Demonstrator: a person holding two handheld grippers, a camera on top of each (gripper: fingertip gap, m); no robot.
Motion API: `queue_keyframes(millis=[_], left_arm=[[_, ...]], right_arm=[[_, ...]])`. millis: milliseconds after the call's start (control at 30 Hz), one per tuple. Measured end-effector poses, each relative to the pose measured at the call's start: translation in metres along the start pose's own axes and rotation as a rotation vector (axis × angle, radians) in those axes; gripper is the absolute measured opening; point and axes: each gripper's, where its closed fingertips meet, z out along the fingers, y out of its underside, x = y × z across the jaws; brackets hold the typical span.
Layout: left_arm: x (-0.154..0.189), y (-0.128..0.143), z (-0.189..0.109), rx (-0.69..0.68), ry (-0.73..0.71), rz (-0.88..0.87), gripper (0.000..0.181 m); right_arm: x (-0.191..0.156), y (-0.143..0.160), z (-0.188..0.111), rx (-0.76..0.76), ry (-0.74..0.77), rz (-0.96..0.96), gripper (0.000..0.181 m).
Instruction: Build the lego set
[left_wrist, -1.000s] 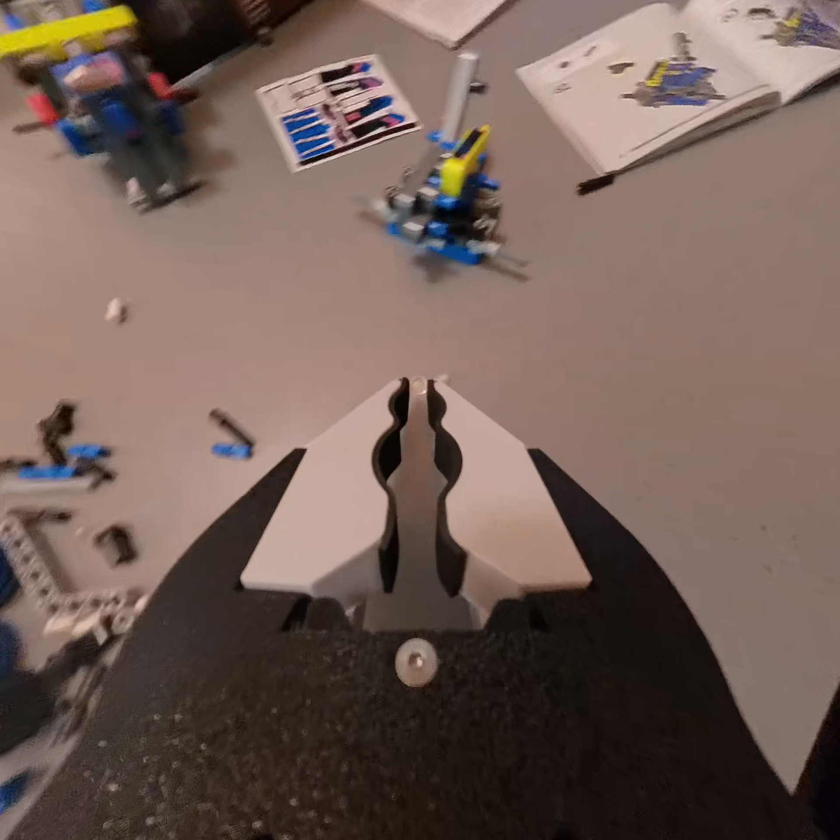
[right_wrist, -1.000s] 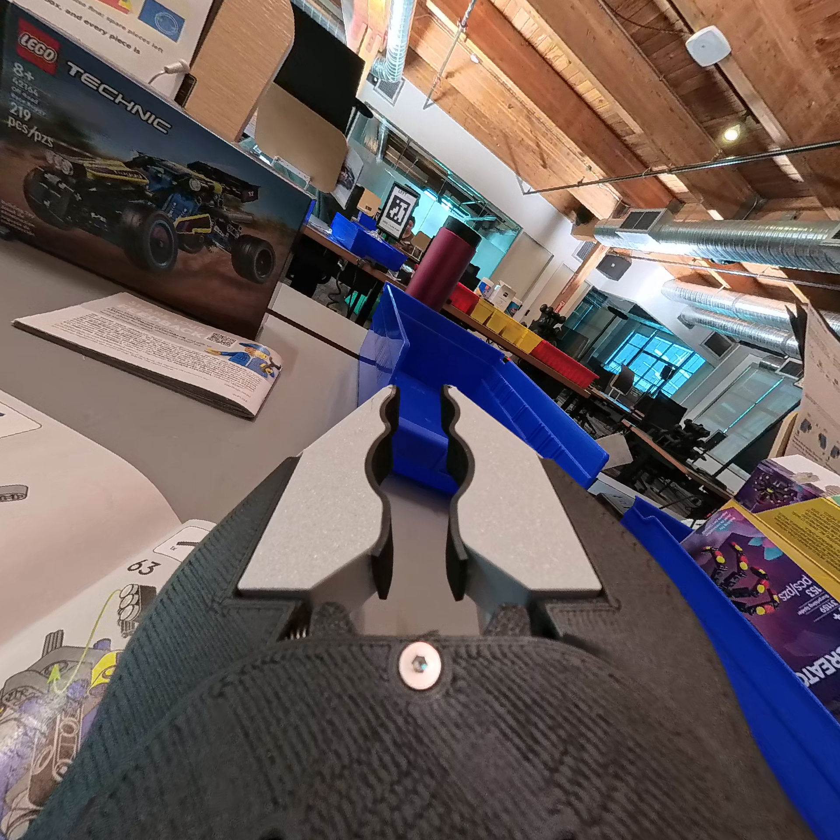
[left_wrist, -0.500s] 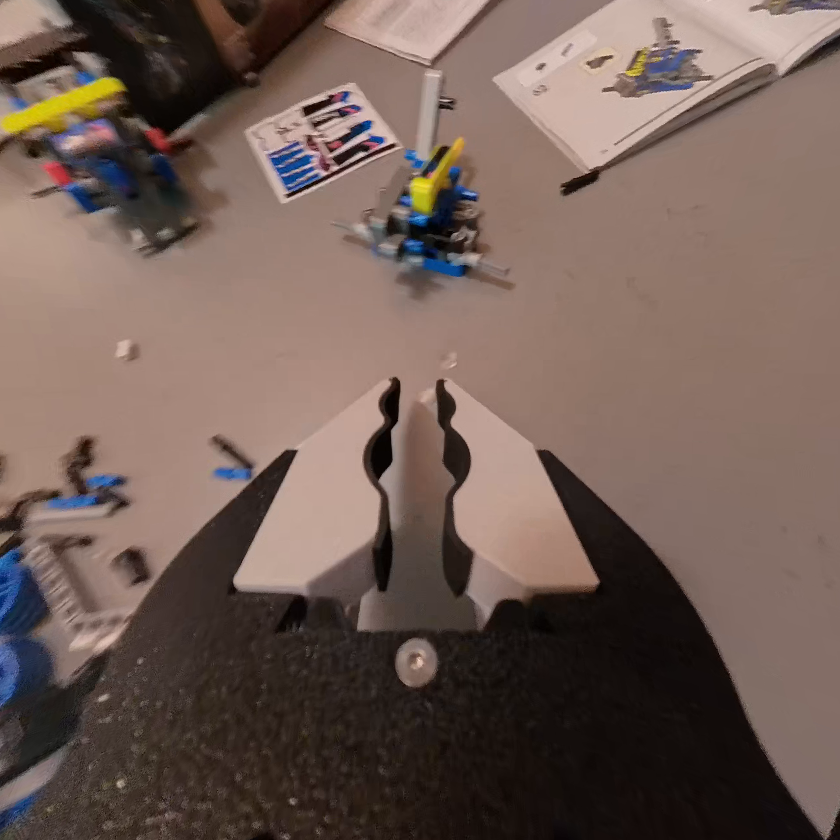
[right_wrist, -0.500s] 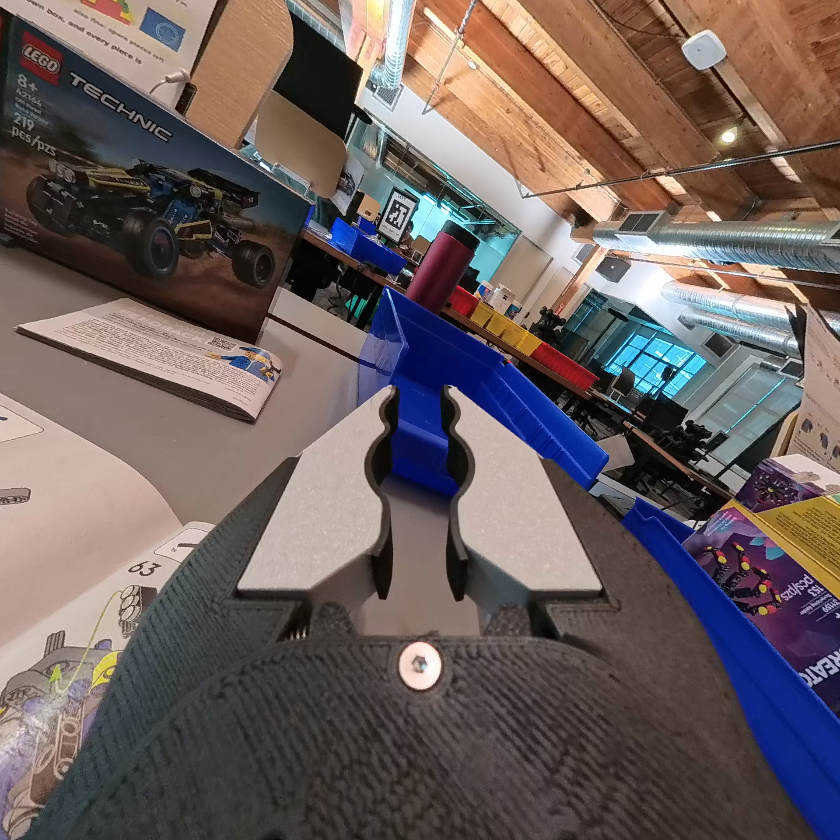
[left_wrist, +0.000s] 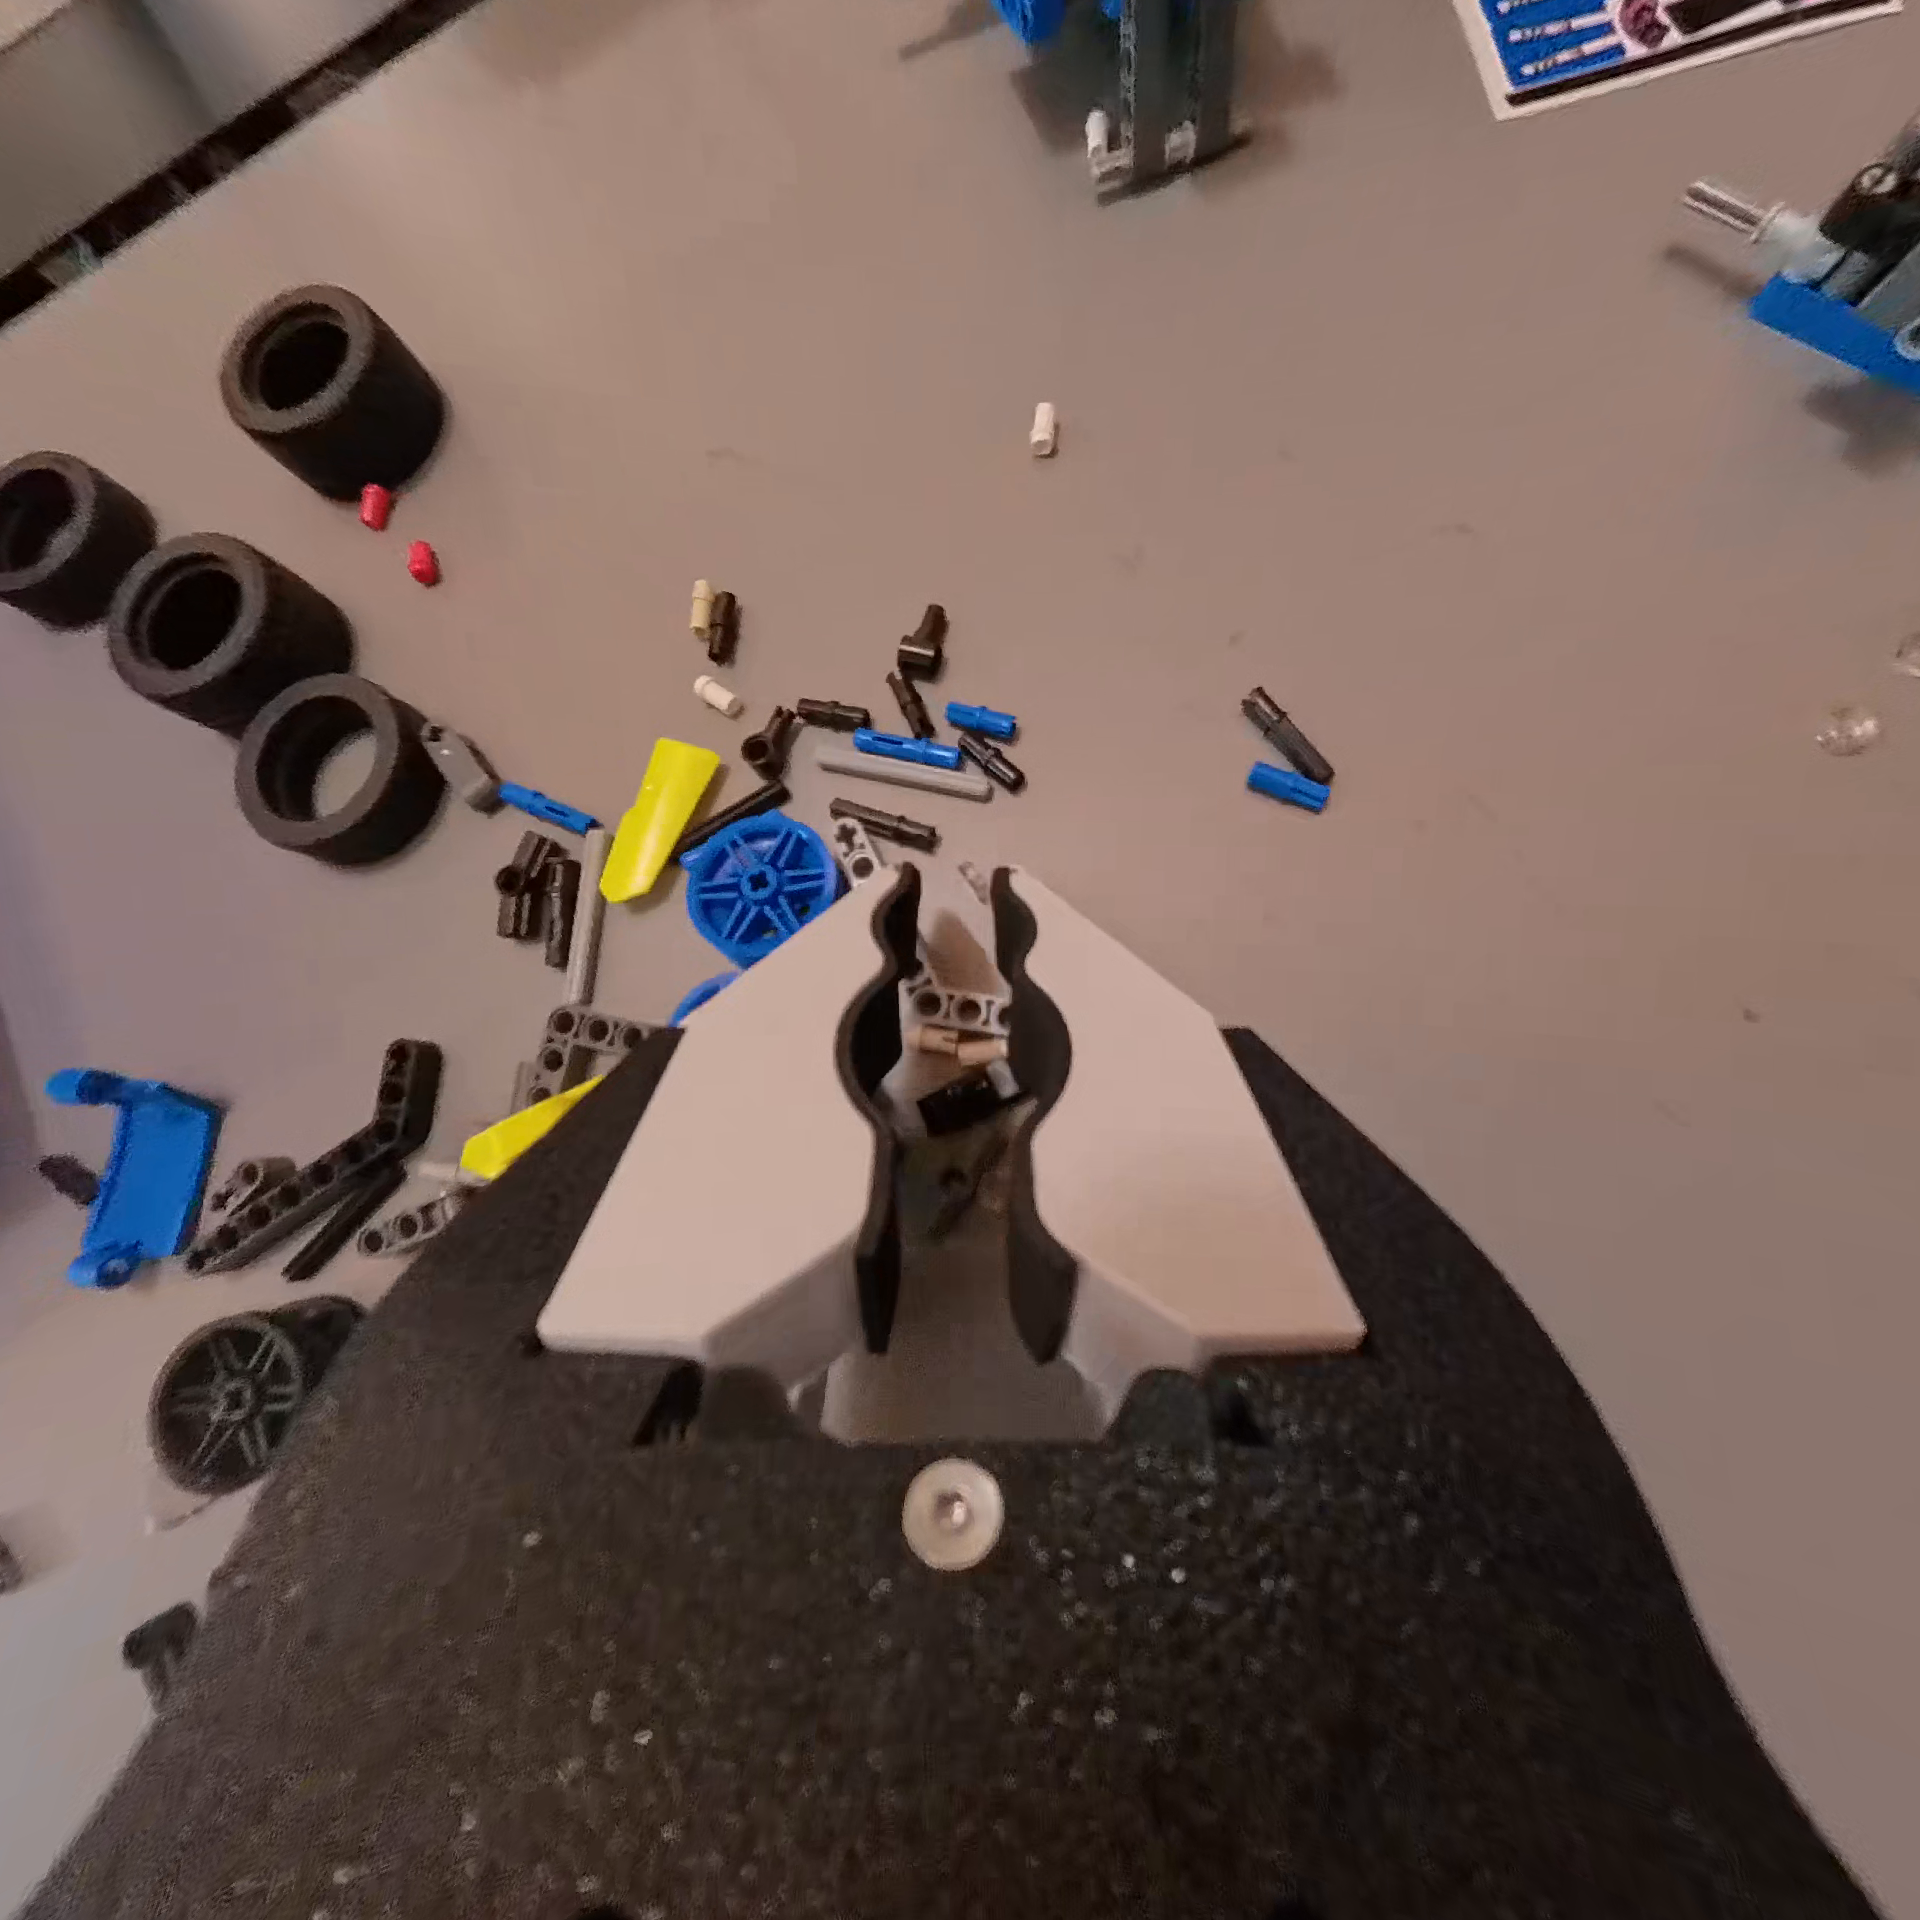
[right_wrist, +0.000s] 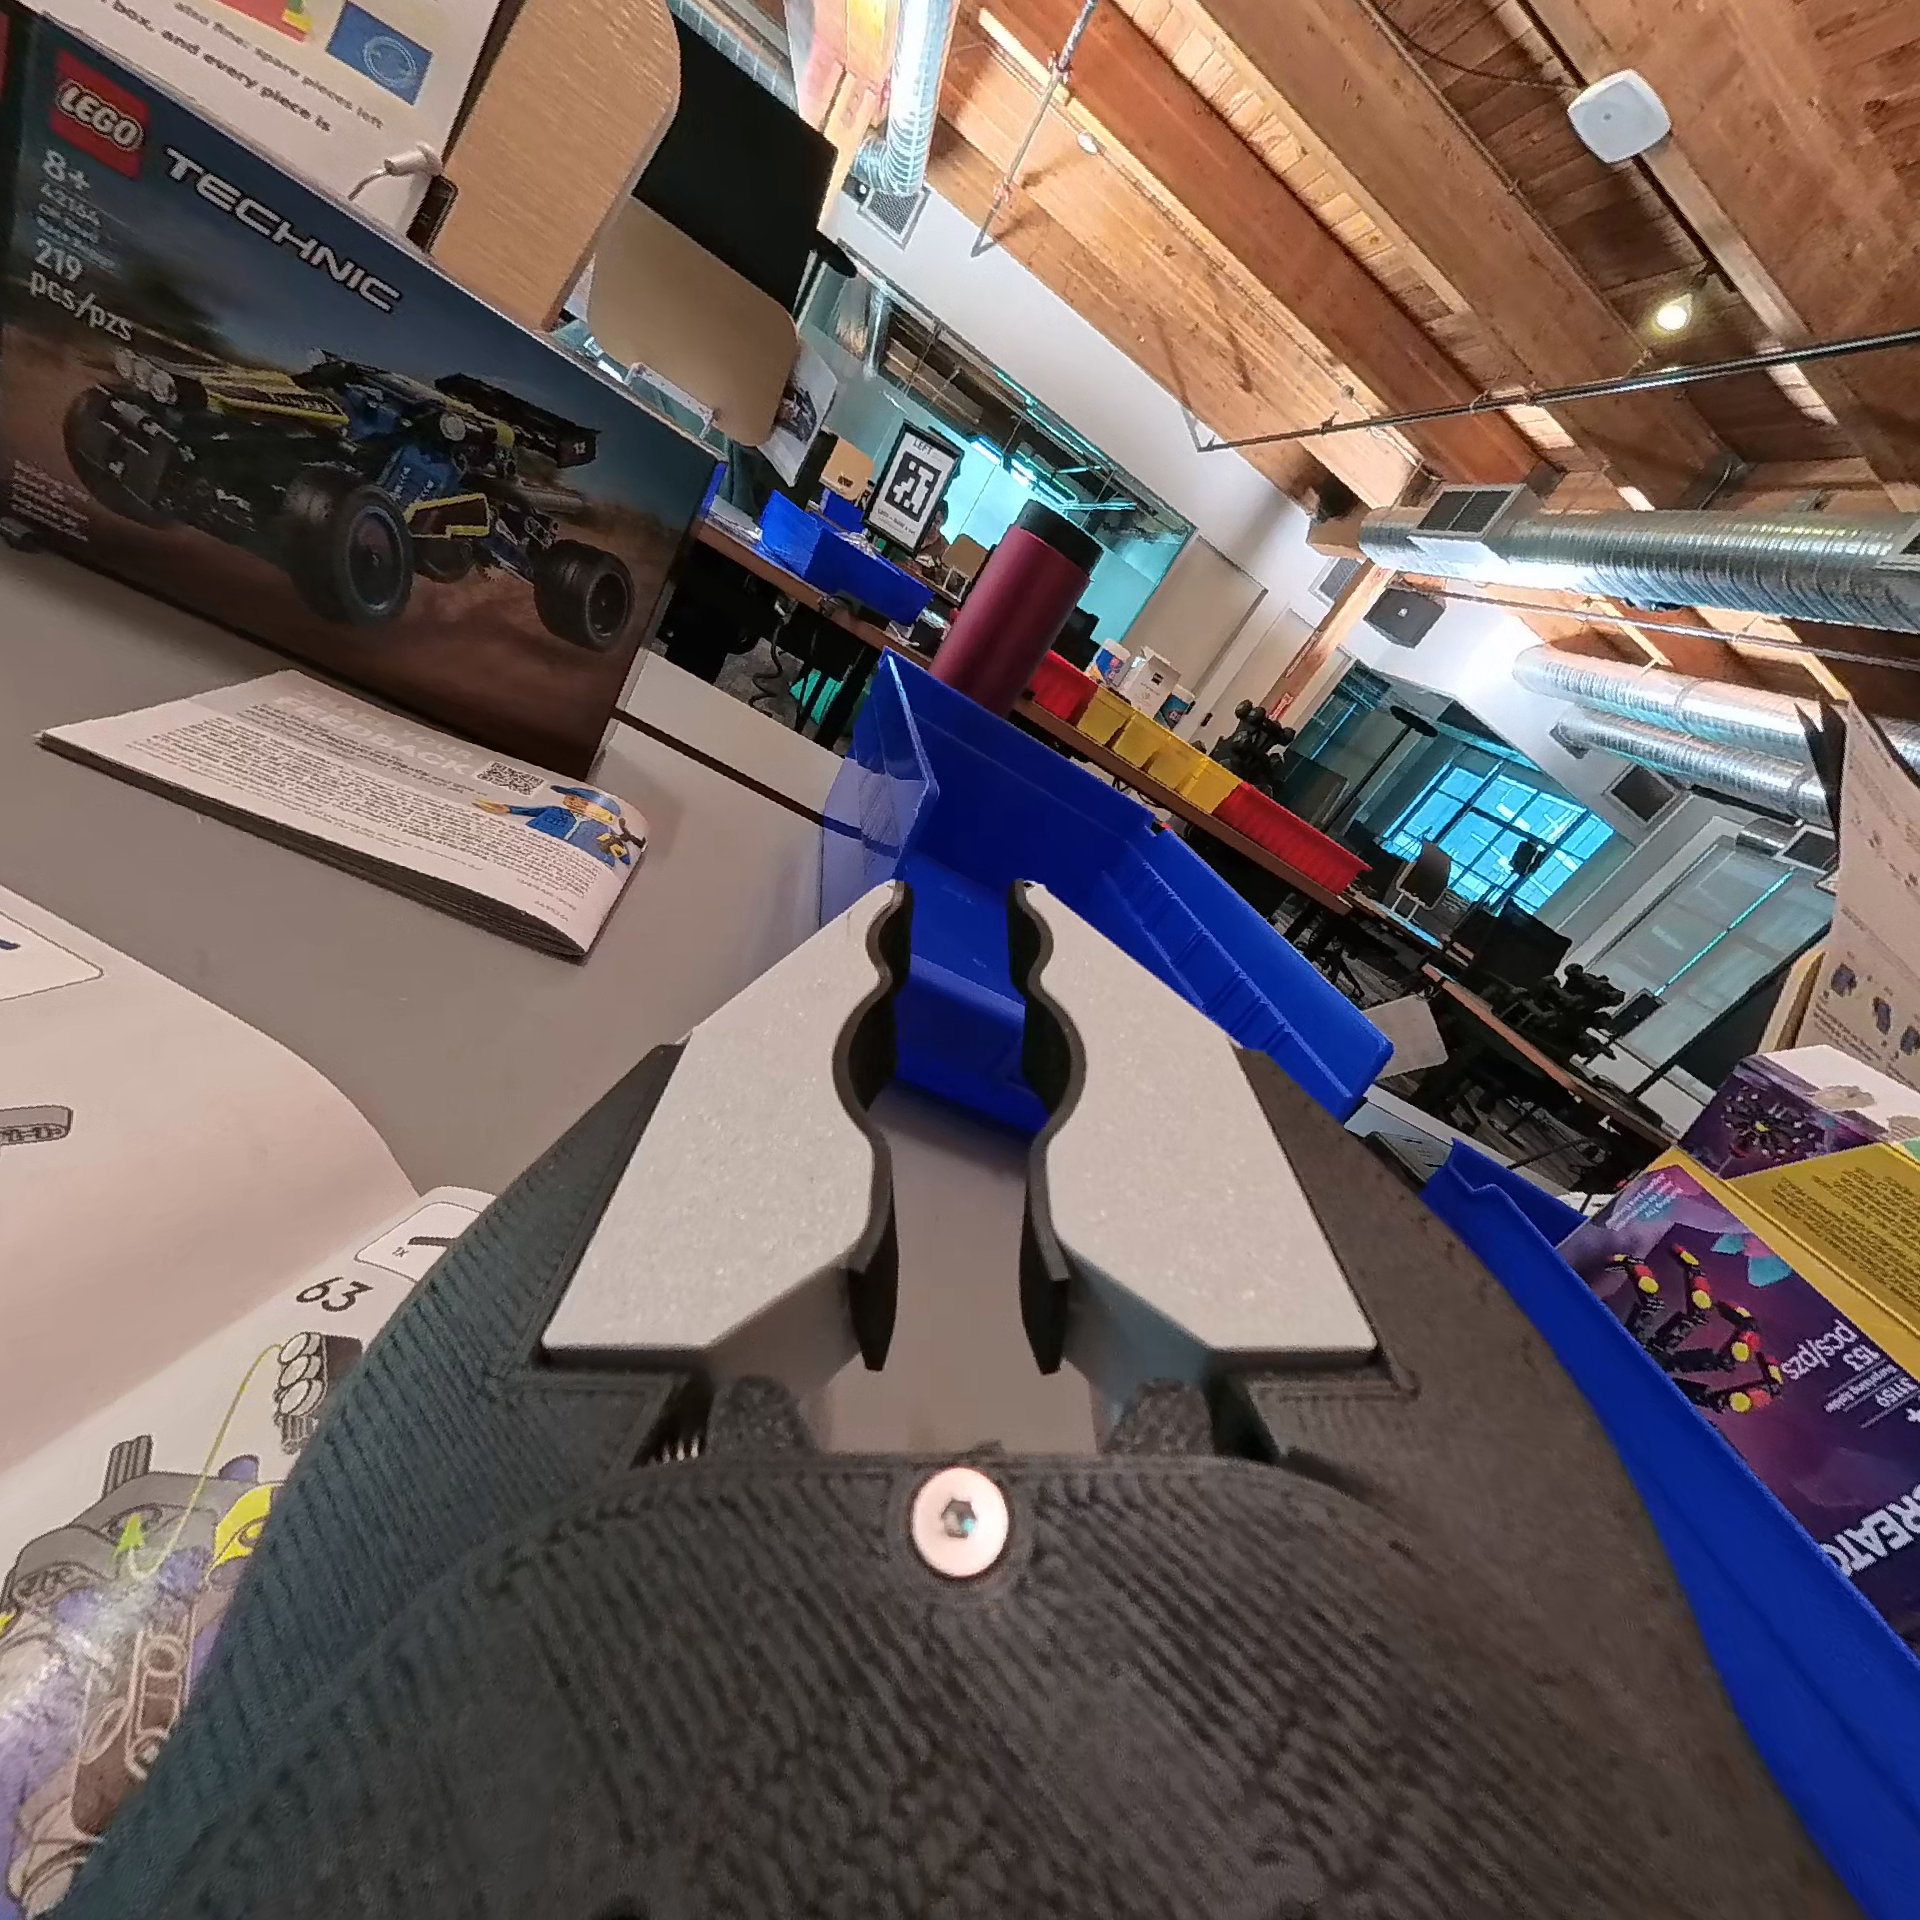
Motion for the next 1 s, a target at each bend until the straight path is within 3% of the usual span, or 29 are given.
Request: queue_keyframes(millis=[267, 500, 633, 800, 900, 1000], left_arm=[[0.005, 0.003, 0.006, -0.06, 0.002, 0.042, 0.012], [0.001, 0.007, 0.014, -0.112, -0.063, -0.037, 0.013], [0.008, 0.005, 0.017, -0.114, -0.047, -0.052, 0.0], [0.018, -0.004, 0.011, -0.048, -0.027, -0.022, 0.0], [0.042, -0.027, 0.0, 0.073, 0.039, 0.031, 0.0], [0.109, -0.046, -0.005, 0.153, 0.275, 0.066, 0.0]], right_arm=[[0.0, 0.0, 0.0, 0.0, 0.0, -0.001, 0.017], [0.0, 0.0, 0.0, -0.001, -0.001, 0.0, 0.017], [0.0, 0.0, 0.0, 0.0, 0.0, 0.002, 0.017], [0.001, 0.0, 0.0, 0.002, 0.003, 0.007, 0.017], [0.002, 0.0, 0.0, 0.002, 0.007, 0.011, 0.017], [0.003, 0.0, 0.0, 0.001, 0.007, 0.013, 0.017]])
